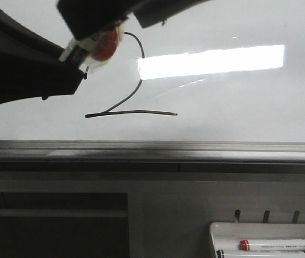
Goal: Write number 2 on whiteboard
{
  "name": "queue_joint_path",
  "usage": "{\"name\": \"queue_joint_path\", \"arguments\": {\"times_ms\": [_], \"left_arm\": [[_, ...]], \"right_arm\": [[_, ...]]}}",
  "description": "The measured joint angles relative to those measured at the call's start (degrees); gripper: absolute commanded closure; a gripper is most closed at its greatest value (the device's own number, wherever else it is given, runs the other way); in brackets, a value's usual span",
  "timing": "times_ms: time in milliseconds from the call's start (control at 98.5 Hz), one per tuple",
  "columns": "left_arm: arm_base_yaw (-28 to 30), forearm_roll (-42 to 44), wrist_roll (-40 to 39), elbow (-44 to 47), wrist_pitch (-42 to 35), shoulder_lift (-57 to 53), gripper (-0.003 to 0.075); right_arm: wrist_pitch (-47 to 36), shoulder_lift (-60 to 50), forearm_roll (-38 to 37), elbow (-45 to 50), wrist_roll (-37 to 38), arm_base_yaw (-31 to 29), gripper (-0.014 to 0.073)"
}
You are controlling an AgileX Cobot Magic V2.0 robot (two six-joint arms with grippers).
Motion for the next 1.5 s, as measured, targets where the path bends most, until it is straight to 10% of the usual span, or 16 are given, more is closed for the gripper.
{"name": "queue_joint_path", "arguments": {"times_ms": [335, 782, 904, 1016, 1127, 1341, 1503], "left_arm": [[13.3, -46.7, -0.6, 0.0, 0.1, 3.5, 0.0741], [14.6, -51.9, -3.4, -0.5, 2.0, 8.0, 0.0732], [14.6, -50.7, -3.4, -0.5, 2.0, 8.0, 0.0562], [14.6, -50.6, -3.5, -0.5, 2.0, 8.0, 0.023], [14.6, -50.3, -3.5, -0.5, 2.0, 7.3, 0.0115], [14.6, -50.1, -3.5, -0.5, 4.3, 2.6, 0.026], [14.6, -49.0, -3.5, -0.5, 8.8, -7.9, 0.0734]], "right_arm": [[-9.0, -1.1, 0.0, 0.0, 0.0, 0.0, 0.0008], [-9.0, -1.1, 0.0, 0.0, 0.0, 0.0, 0.0008], [-9.0, -1.1, 0.0, 0.0, 0.0, 0.0, 0.0008], [-9.0, -1.1, 0.0, 0.0, 0.0, 0.0, 0.0008], [-8.9, -1.1, 0.0, 0.0, 0.0, 0.0, 0.0008], [-8.3, -1.1, 0.0, 0.0, 0.0, 0.0, 0.0057], [-7.8, -2.9, 0.0, 1.4, 0.5, -0.1, 0.0615]]}}
